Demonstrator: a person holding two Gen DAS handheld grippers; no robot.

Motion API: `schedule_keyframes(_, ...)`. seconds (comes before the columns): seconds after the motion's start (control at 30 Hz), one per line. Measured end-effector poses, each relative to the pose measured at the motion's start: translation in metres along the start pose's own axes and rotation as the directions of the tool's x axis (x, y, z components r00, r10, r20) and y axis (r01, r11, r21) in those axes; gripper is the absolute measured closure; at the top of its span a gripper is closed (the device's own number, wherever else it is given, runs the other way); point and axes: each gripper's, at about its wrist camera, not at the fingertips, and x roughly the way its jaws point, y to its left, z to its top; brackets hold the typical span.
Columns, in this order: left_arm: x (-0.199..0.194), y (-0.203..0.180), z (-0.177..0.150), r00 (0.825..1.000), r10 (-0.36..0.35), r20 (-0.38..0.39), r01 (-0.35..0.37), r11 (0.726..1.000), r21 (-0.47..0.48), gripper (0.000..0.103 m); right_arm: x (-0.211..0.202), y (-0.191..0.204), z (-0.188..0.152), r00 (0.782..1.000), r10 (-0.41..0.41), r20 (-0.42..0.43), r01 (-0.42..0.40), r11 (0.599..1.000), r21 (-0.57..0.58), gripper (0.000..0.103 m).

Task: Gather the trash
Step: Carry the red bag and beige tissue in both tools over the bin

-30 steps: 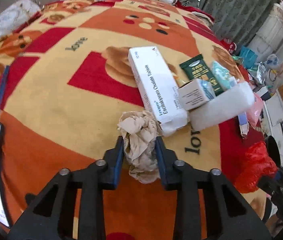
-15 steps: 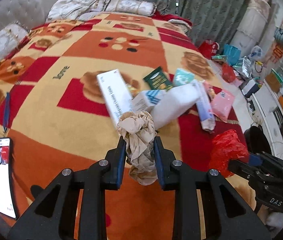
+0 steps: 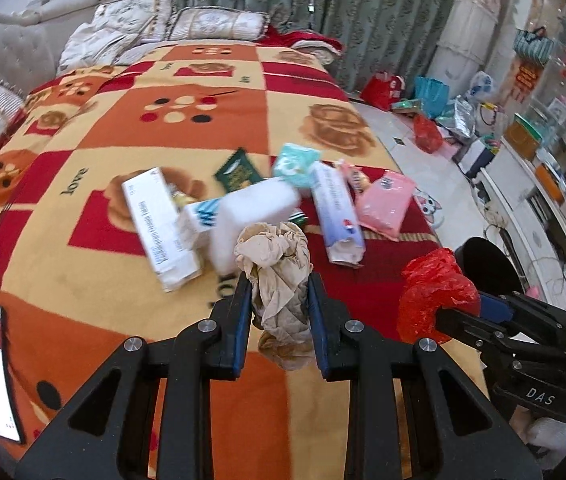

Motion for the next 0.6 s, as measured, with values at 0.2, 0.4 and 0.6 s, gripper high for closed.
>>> schedule_keyframes(0.2, 0.008, -0.031, 0.005, 1.000, -0.025, -0.008, 0.026, 0.998, 0.056, 0.079, -0.014, -0.021, -0.003, 0.999, -0.031, 0.018, 0.030, 0.999, 0.039, 0.063)
schedule_keyframes(0.4, 0.018, -0.064, 0.012, 0.997, -0.073, -0.023, 0.075, 0.992, 0.099, 0.079, -0.033, -0.049, -0.007, 0.996, -0.077, 0.043, 0.073, 0.994, 0.086, 0.063)
schedule_keyframes(0.6, 0.032, -0.108, 0.018, 0.988, -0.144, -0.053, 0.150, 0.977, 0.149, 0.079, -0.054, -0.081, -0.015, 0.989, -0.138, 0.058, 0.129, 0.981, 0.142, 0.063)
